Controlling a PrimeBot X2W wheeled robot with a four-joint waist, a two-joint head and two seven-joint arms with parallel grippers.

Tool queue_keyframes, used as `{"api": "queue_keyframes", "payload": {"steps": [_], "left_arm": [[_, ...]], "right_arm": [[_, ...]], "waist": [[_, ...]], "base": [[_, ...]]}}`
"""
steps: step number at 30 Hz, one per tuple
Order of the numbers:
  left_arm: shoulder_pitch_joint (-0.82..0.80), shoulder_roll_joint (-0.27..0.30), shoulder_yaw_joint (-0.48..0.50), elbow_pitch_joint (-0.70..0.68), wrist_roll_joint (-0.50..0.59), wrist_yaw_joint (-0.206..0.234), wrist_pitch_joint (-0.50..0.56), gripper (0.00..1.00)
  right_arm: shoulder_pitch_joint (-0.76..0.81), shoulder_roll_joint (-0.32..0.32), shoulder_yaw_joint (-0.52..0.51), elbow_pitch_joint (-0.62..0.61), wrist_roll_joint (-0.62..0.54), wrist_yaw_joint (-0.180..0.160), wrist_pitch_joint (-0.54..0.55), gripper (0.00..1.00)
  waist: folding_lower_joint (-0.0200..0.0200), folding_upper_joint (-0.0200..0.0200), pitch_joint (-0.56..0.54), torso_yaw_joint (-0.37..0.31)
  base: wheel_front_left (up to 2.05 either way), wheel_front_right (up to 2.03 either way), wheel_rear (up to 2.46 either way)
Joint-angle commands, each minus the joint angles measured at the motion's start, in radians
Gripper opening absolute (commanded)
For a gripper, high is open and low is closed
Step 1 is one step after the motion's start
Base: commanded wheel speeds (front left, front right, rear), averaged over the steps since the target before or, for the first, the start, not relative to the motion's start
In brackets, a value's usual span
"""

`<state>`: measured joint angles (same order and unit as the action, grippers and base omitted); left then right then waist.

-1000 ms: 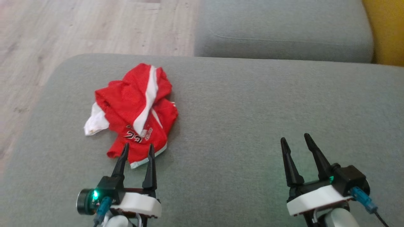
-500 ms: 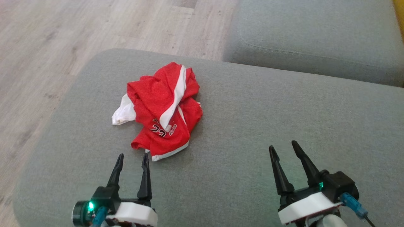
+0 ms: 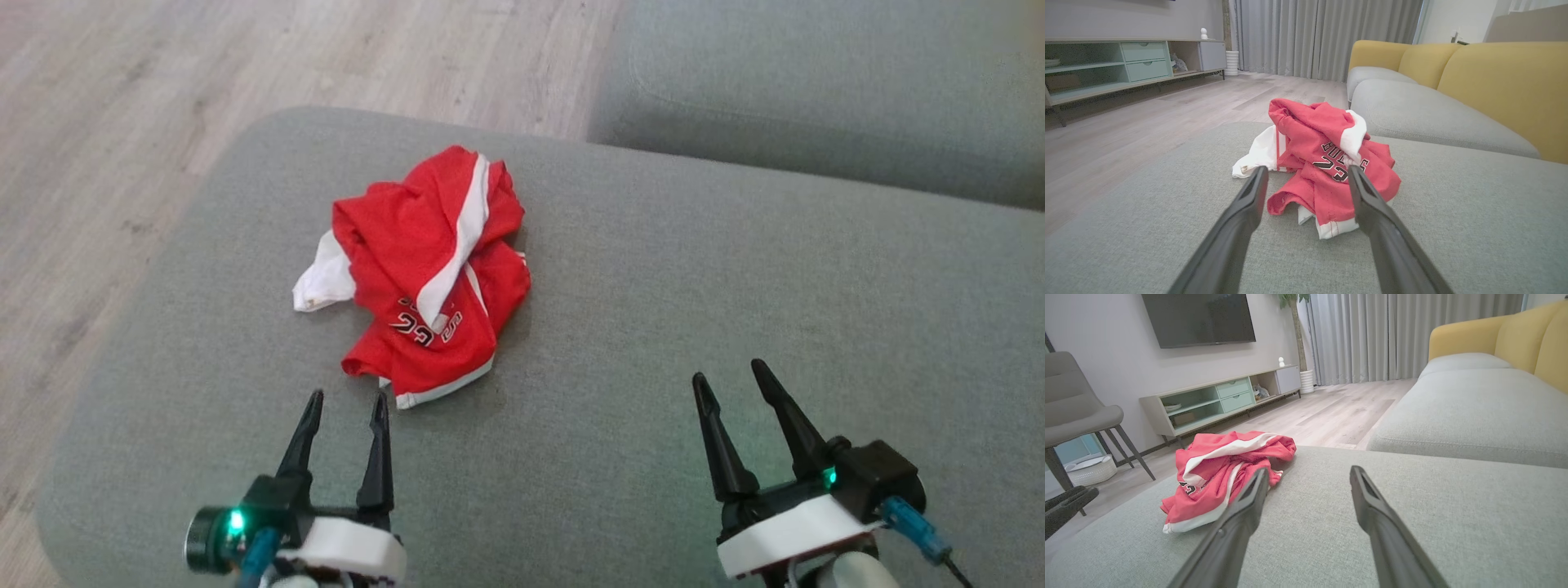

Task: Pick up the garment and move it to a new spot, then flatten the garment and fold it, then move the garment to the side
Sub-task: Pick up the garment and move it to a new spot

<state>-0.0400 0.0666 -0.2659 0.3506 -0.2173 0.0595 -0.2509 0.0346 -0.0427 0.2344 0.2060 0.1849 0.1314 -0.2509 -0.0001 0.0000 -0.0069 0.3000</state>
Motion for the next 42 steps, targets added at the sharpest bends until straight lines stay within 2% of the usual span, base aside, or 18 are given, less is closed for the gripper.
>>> {"api": "queue_keyframes", "payload": {"steps": [1, 5, 10, 13, 18, 23, 24, 25, 29, 34, 37, 42], "left_arm": [[-0.094, 0.016, 0.02, -0.021, 0.017, -0.017, -0.01, 1.0], [-0.173, 0.039, -0.011, -0.001, 0.042, -0.052, 0.023, 1.0], [-0.328, 0.069, -0.06, 0.051, 0.069, -0.115, 0.139, 1.0], [-0.406, 0.086, -0.081, 0.097, 0.086, -0.131, 0.217, 1.0], [-0.489, 0.119, -0.085, 0.17, 0.134, -0.086, 0.304, 1.0], [-0.513, 0.124, -0.08, 0.235, 0.125, -0.08, 0.334, 1.0], [-0.517, 0.125, -0.077, 0.245, 0.12, -0.081, 0.329, 0.46], [-0.52, 0.125, -0.071, 0.251, 0.113, -0.079, 0.317, 0.0], [-0.534, 0.121, -0.057, 0.25, 0.088, -0.087, 0.263, 0.0], [-0.561, 0.09, -0.027, 0.176, 0.011, -0.127, 0.197, 0.0], [-0.589, 0.083, -0.019, 0.1, -0.038, -0.154, 0.194, 0.0], [-0.645, 0.077, -0.006, -0.055, -0.102, -0.168, 0.242, 0.0]], "right_arm": [[-0.045, -0.008, 0.022, -0.037, -0.003, -0.001, -0.011, 1.0], [-0.063, -0.008, 0.013, -0.04, -0.01, -0.001, -0.011, 1.0], [-0.091, -0.008, 0.003, -0.04, -0.018, -0.001, -0.011, 1.0], [-0.109, -0.008, 0.009, -0.041, -0.018, -0.001, -0.011, 1.0], [-0.131, -0.008, 0.014, -0.042, -0.014, -0.001, -0.011, 1.0], [-0.142, -0.008, 0.008, -0.04, -0.013, -0.001, -0.011, 1.0], [-0.145, -0.008, 0.009, -0.04, -0.015, -0.001, -0.011, 1.0], [-0.148, -0.008, 0.012, -0.039, -0.016, -0.001, -0.011, 1.0], [-0.152, -0.008, 0.006, -0.039, -0.009, -0.001, -0.011, 1.0], [-0.138, -0.008, 0.01, -0.031, -0.004, -0.001, -0.011, 1.0], [-0.134, -0.008, 0.01, -0.032, 0.002, -0.001, -0.011, 1.0], [-0.127, -0.008, 0.014, -0.033, 0.016, -0.001, -0.011, 1.0]], "waist": [[0.0001, 0.0, 0.033, -0.02], [0.0001, 0.0, 0.066, -0.038], [0.0001, 0.0, 0.116, -0.065], [0.0001, 0.0, 0.142, -0.085], [0.0001, 0.0, 0.173, -0.121], [0.0001, 0.0, 0.184, -0.146], [0.0001, 0.0, 0.185, -0.151], [0.0001, 0.0, 0.184, -0.158], [0.0001, 0.0, 0.172, -0.174], [0.0001, 0.0, 0.142, -0.189], [0.0001, 0.0, 0.123, -0.2], [0.0001, 0.0, 0.101, -0.224]], "base": [[0.0, 0.0, 0.0], [0.0, 0.0, 0.0], [0.0, 0.0, 0.0], [0.0, 0.0, 0.0], [0.0, 0.0, 0.0], [0.0, 0.0, 0.0], [0.0, 0.0, 0.0], [0.0, 0.0, 0.0], [0.0, 0.0, 0.0], [0.0, 0.0, 0.0], [0.0, 0.0, 0.0], [0.0, 0.0, 0.0]]}}
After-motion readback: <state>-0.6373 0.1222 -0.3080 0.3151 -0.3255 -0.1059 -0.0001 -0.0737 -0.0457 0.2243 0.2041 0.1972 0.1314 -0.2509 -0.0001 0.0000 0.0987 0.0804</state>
